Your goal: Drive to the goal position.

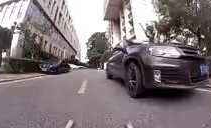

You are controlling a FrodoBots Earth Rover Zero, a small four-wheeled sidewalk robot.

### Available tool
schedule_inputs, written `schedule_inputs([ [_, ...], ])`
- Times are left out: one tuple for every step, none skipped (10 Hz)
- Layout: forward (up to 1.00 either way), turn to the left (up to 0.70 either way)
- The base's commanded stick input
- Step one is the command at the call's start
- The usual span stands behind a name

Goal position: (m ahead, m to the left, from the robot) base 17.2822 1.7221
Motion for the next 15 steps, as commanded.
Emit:
schedule_inputs([
  [0.70, 0.00],
  [0.70, 0.00],
  [0.70, 0.00],
  [0.70, 0.00],
  [0.70, 0.00],
  [0.70, 0.00],
  [0.70, 0.00],
  [0.70, 0.00],
  [0.70, 0.00],
  [0.70, 0.00],
  [0.70, 0.00],
  [0.70, 0.00],
  [0.70, 0.00],
  [0.70, 0.00],
  [0.70, 0.00],
])
